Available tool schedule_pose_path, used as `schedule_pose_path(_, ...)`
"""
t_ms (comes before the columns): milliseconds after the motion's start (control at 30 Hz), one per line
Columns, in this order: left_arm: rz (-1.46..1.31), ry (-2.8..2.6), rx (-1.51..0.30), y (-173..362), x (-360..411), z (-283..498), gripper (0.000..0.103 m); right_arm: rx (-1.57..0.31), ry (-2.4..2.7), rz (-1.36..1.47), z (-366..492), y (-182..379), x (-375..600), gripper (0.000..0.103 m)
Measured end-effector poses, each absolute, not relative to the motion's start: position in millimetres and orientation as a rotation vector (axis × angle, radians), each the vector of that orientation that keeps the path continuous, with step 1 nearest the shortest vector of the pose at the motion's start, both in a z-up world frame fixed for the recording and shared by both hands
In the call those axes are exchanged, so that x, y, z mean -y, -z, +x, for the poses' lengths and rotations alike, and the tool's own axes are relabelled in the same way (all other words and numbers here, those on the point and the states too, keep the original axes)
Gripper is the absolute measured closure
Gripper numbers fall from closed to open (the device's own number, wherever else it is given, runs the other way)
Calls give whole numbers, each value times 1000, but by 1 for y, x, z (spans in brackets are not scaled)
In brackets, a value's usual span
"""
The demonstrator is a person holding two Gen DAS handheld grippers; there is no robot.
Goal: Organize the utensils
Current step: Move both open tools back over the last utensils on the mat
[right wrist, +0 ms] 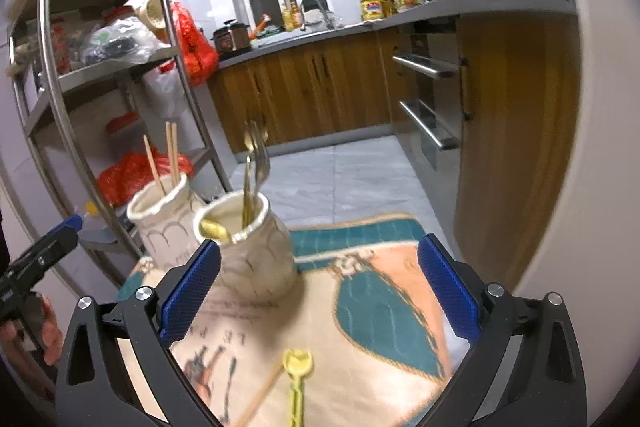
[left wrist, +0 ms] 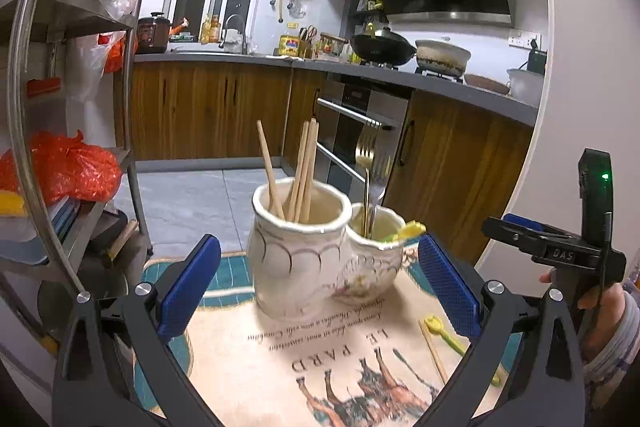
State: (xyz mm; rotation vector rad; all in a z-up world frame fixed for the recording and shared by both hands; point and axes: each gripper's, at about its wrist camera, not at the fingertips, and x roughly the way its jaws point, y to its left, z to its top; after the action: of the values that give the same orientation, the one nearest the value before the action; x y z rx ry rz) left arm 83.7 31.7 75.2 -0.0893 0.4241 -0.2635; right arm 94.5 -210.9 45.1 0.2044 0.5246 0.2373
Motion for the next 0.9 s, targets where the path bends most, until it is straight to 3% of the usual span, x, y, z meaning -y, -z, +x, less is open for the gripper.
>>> schedule_pose_path(900,19,311,-668,-4,13,52,6,-779,-303,9,60,22,186,5)
